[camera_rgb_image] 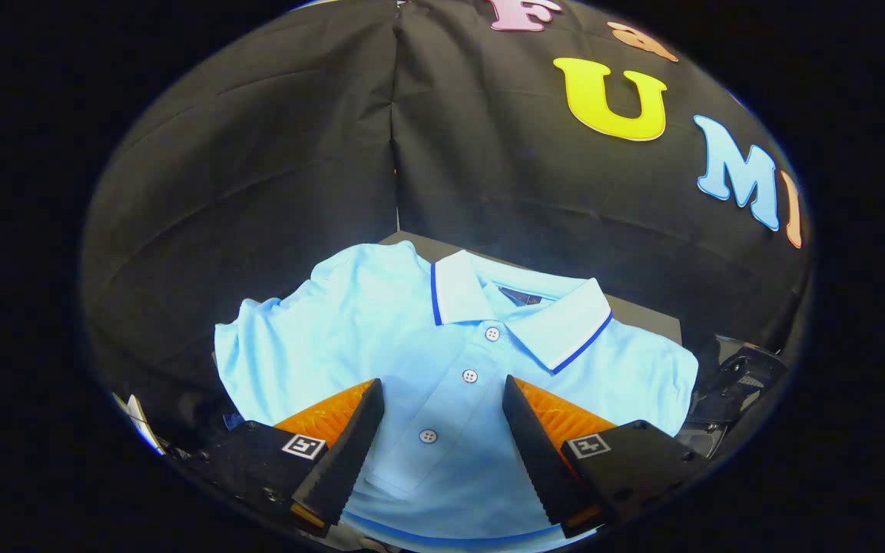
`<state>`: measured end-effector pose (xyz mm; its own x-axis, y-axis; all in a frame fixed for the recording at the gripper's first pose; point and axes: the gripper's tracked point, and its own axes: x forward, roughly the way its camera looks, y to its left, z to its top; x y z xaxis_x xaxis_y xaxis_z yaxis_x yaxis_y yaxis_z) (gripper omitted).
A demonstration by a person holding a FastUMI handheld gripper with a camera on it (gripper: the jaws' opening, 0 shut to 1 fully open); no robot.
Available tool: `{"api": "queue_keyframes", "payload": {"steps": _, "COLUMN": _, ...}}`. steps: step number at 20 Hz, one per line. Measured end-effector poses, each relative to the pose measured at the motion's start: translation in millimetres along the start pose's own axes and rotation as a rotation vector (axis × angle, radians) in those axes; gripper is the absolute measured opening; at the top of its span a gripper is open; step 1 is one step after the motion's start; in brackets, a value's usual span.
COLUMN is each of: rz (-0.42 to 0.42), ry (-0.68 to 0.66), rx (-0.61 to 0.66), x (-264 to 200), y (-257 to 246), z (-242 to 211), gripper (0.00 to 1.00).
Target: Put the clothes into the washing machine and then close the washing machine lid.
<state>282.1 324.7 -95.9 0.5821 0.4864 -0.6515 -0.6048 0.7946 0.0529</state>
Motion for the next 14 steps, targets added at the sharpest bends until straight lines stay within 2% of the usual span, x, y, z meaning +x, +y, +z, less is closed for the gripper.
{"api": "queue_keyframes", "payload": {"steps": 1, "rz": -0.008, "ry": -0.005, "rx": -0.004, "x": 0.1, "y": -3.2, "z": 2.1, "gripper": 0.97}}
{"api": "queue_keyframes", "payload": {"steps": 6, "rz": -0.013, "ry": -0.002, "rx": -0.031, "x": 3.2, "y": -5.0, "z": 1.2, "gripper": 0.69}}
{"api": "queue_keyframes", "payload": {"steps": 8, "rz": 0.008, "ry": -0.003, "rx": -0.056, "x": 4.5, "y": -2.1, "z": 1.3, "gripper": 0.69}}
{"api": "queue_keyframes", "payload": {"steps": 11, "rz": 0.006, "ry": -0.026, "rx": -0.028, "x": 6.9, "y": -3.6, "z": -0.7, "gripper": 0.25}}
{"api": "queue_keyframes", "payload": {"steps": 13, "rz": 0.005, "ry": -0.043, "rx": -0.067, "x": 5.4, "y": -2.1, "z": 4.7, "gripper": 0.26}}
{"api": "queue_keyframes", "payload": {"steps": 14, "rz": 0.003, "ry": -0.050, "rx": -0.044, "x": 4.2, "y": -1.4, "z": 1.3, "gripper": 0.04}}
